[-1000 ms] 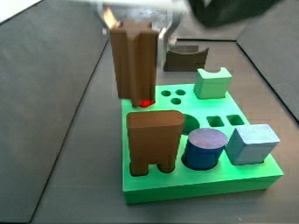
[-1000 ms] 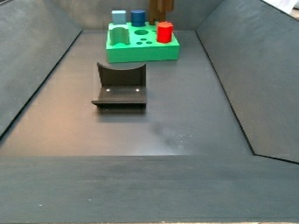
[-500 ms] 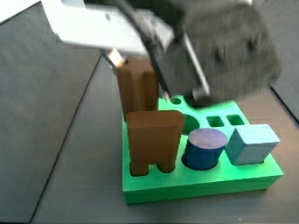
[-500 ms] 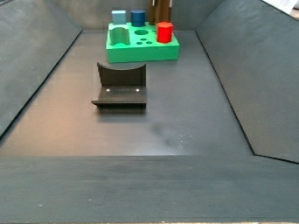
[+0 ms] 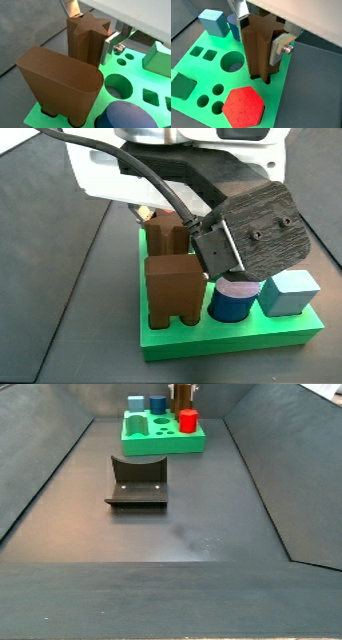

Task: Pick up the star object. Move up. Move to above the board. Insert the star object.
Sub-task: Insert the star object.

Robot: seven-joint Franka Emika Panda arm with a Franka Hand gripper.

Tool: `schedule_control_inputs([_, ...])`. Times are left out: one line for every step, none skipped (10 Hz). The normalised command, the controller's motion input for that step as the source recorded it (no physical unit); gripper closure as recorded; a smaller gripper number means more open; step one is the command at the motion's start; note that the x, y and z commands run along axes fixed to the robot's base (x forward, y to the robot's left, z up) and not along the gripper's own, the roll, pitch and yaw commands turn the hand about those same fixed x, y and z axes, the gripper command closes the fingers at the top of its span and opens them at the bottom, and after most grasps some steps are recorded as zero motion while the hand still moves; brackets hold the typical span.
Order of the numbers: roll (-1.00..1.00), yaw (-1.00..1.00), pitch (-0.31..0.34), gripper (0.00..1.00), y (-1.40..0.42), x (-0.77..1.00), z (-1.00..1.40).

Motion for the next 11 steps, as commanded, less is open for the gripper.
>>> schedule_control_inputs([0.1, 0.21, -0.037, 1.0, 0.16, -0.08, -0.34])
schedule_control_inputs([0.04, 0.21, -0.057, 1.0, 0.0, -0.06, -0.39])
schedule_control_inputs([0.03, 0.27, -0.069, 1.0, 0.0, 0.0, -0.54])
schedule_control_inputs([0.02, 0.27, -0.061, 1.0, -0.15, 0.0, -0.58])
schedule_control_inputs([0.0, 0.19, -0.094, 1.0, -0.29, -0.17, -0.58])
schedule_control_inputs([-0.05, 0.09, -0.109, 1.0, -0.37, -0.1, -0.41])
schedule_control_inputs([-0.05, 0.02, -0.121, 1.0, -0.29, 0.0, -0.48])
schedule_control_inputs([0.0, 0.04, -0.101, 1.0, -0.18, 0.0, -0.58])
schedule_control_inputs([0.0, 0.01, -0.091, 1.0, 0.0, 0.0, -0.74])
schedule_control_inputs([0.12, 0.05, -0.059, 1.0, 0.19, -0.18, -0.71])
schedule_control_inputs([0.09, 0.29, -0.033, 1.0, 0.26, -0.29, -0.46])
